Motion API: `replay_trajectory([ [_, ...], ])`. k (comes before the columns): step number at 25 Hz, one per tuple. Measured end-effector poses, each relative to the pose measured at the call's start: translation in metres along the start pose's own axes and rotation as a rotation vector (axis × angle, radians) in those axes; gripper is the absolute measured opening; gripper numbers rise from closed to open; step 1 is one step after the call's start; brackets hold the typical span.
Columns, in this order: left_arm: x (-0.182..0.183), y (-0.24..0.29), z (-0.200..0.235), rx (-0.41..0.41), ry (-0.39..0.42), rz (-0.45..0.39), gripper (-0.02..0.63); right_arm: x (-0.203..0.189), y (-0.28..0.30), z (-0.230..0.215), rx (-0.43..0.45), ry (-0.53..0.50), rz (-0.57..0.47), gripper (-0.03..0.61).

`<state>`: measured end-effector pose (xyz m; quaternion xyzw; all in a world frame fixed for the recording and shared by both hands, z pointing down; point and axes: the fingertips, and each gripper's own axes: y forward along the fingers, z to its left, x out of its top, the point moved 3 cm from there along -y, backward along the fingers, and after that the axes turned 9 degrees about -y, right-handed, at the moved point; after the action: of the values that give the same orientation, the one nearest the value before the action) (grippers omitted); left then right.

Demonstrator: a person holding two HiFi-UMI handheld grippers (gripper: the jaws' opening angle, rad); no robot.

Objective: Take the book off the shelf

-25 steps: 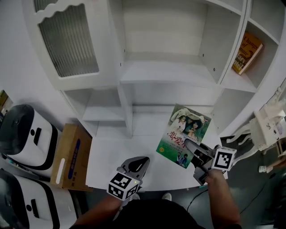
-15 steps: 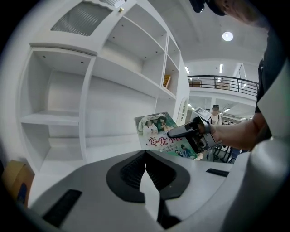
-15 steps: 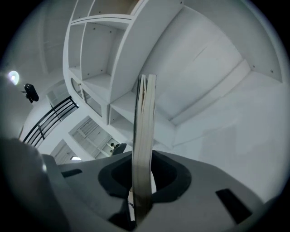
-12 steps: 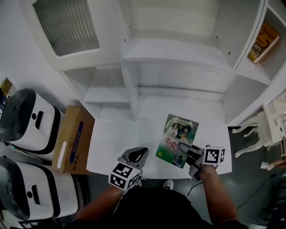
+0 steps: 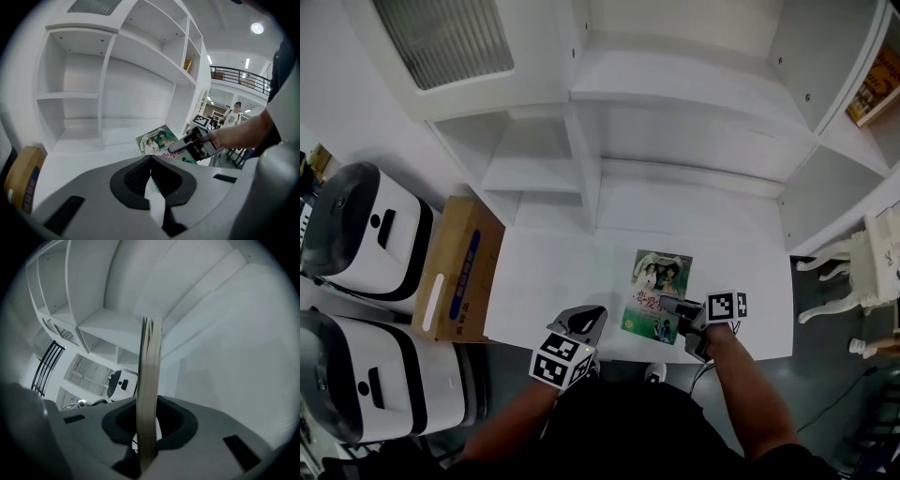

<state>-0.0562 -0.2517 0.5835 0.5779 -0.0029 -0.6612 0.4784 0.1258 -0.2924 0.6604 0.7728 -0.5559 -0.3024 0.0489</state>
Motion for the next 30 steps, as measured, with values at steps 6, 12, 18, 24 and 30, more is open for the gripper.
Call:
replay_trajectory([
  [6, -0.004, -0.007, 0.002, 0.015, -0.024, -0.02, 0.011, -0.019, 0.037, -0.023, -0.006, 0.068, 0.137, 0.081],
  [12, -0.004, -0.01, 0.001, 0.016, -0.032, -0.029, 0.011, -0.023, 0.047, -0.043, -0.074, 0.108, 0.178, 0.083],
  [18, -0.006, -0.011, 0.008, 0.024, -0.051, -0.022, 0.011, -0.028, 0.049, -0.057, -0.174, 0.079, 0.222, 0.101],
  [24, -0.002, -0.007, 0.009, 0.008, -0.054, -0.024, 0.011, -0.032, 0.052, -0.066, -0.349, -0.095, 0.301, 0.204],
  [30, -0.002, -0.004, 0.002, -0.016, -0.039, -0.016, 0.011, -0.032, 0.055, -0.069, -0.478, -0.202, 0.355, 0.247],
])
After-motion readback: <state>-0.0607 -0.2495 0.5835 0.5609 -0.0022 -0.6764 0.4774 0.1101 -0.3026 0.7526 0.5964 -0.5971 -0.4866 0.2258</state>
